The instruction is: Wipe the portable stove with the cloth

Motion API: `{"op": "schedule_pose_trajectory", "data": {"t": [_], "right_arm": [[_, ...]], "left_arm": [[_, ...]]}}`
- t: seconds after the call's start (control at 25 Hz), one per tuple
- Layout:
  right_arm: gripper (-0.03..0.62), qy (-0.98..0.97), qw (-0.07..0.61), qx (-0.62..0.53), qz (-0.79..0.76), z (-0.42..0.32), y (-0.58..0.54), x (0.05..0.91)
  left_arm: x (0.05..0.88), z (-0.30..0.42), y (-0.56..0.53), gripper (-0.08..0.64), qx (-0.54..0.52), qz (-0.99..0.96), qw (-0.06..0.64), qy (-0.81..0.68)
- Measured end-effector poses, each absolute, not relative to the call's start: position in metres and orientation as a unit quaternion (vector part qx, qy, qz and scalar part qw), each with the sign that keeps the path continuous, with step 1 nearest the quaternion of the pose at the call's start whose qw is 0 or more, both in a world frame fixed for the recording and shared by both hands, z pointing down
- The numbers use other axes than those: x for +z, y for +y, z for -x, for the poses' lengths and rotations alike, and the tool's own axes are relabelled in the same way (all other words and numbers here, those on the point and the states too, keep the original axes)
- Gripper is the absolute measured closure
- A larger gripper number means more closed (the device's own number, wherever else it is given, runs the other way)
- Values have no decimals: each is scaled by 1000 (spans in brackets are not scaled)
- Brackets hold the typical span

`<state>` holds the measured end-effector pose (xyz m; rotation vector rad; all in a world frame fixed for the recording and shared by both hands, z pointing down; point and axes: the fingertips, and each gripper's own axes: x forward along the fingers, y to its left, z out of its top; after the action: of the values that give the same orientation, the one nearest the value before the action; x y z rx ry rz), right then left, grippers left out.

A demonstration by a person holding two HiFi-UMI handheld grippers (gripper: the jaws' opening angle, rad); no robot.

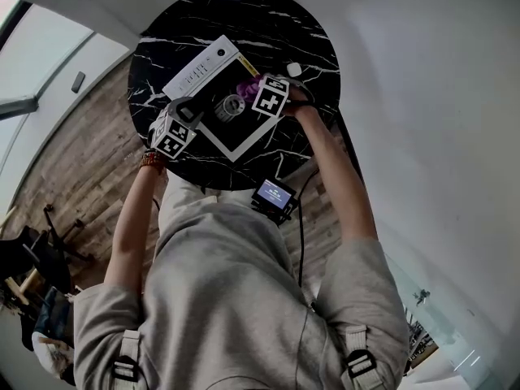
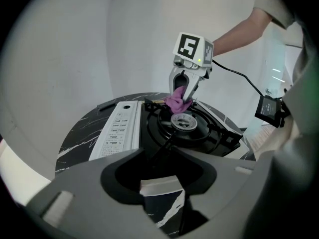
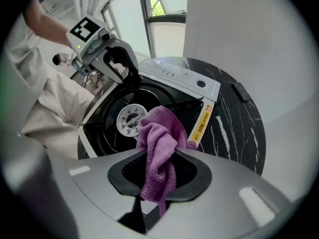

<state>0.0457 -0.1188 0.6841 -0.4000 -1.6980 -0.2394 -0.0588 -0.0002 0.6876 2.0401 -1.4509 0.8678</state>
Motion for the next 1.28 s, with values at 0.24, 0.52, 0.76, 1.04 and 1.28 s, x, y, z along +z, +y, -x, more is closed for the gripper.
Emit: {"op": "schedule_pose_trajectory", "data": {"t": [0.24, 0.52, 0.76, 1.04, 1.28], "right_arm": [[485, -856, 504, 84, 73, -42, -151, 646], [485, -909, 371, 182, -47, -107, -126, 600], [483, -852, 489, 144, -120, -128, -89, 664], [483, -833, 486, 163, -209, -128, -105, 678], [486, -818, 545, 101, -151, -118, -72, 678]], "left_arm": [[686, 58, -2, 413, 319, -747, 250, -528], [681, 56, 1, 330, 283, -779, 292, -477], [659, 67, -2, 345, 321, -838, 219, -384], [682, 75, 6, 366, 375, -868, 169, -277], [683, 72, 5, 393, 380, -869, 166, -269]]}}
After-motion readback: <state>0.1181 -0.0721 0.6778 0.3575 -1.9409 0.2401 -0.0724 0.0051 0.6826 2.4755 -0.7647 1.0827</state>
